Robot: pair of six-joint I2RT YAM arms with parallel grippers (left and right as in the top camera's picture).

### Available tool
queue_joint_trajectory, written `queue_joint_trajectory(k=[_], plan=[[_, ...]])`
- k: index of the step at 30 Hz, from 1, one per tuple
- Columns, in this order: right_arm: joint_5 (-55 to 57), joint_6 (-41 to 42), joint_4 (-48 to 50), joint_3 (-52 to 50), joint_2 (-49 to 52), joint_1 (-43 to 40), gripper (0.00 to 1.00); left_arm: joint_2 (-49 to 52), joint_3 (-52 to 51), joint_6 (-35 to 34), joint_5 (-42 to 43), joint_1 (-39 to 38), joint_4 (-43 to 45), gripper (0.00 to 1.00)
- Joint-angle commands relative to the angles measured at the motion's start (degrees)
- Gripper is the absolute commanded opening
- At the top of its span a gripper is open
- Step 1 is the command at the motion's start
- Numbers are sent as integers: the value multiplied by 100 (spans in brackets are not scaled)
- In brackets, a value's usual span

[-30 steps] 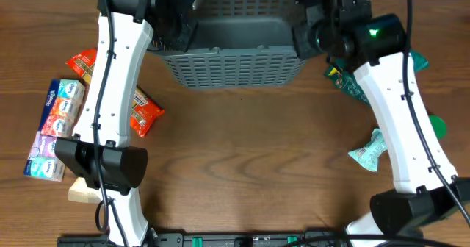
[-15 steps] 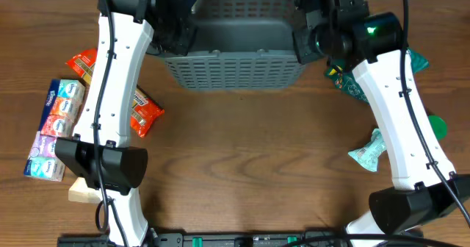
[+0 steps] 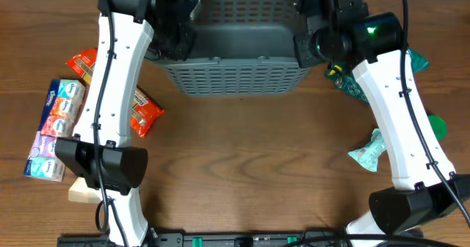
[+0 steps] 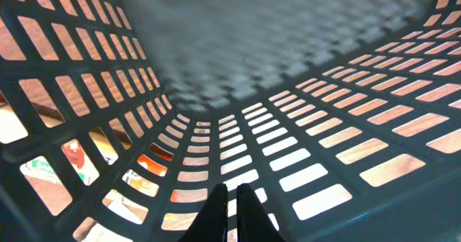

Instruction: Pack container

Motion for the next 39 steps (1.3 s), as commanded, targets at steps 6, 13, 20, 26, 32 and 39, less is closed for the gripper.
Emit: queue_joint_trajectory(k=[6,13,20,26,32,39], plan=[[-116,184,-195,-31,17,-44,1,-125,55,-35,-63,-13,-208,6],[-118,310,-391,-31,17,-44,1,-125,55,-35,-63,-13,-251,6],[-111,306,-258,-31,17,-37,1,-125,55,-31,-68,-13,-166,6],[-24,273,826,-28,17,-39,8,-125,57,-31,-332,-13,599,6],[-24,59,1416,422,17,-39,21,-142,376,-33,-874,-13,817,33],[468,468,846,1812,-225,-280,99,-870,748,-588,-1784,157,785,99]])
